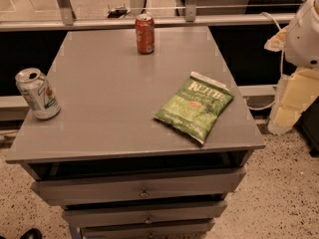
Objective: Move coke can near 7up can
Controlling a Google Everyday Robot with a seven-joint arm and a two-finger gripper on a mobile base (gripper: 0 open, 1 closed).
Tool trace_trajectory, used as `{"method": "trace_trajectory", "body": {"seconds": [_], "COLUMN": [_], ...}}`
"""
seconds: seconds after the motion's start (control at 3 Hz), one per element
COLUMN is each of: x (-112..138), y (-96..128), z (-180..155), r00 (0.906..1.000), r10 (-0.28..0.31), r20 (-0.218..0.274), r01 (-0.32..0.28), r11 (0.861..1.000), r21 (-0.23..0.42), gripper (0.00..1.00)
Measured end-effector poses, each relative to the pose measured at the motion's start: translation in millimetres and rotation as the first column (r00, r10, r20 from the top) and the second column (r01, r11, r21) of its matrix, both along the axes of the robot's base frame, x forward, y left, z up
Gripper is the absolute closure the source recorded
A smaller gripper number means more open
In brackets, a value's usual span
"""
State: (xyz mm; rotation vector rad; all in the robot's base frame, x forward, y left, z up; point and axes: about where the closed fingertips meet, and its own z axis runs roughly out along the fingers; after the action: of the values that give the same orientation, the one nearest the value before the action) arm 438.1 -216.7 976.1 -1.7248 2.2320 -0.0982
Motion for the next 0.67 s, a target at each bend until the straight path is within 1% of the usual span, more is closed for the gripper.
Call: {"method": "trace_trajectory", "body": {"seconds": [0.33, 0.67], "x": [0, 13], "y": [0, 4], "z": [0, -6], "r00": [1.0000, 0.9999], "r10": [0.000, 0.002], "r20": [0.000, 0.017], "r01": [0.000, -0.003], "r11": [1.000, 0.999], "r21": [0.000, 0.037], "gripper": [0.00, 0.00]}}
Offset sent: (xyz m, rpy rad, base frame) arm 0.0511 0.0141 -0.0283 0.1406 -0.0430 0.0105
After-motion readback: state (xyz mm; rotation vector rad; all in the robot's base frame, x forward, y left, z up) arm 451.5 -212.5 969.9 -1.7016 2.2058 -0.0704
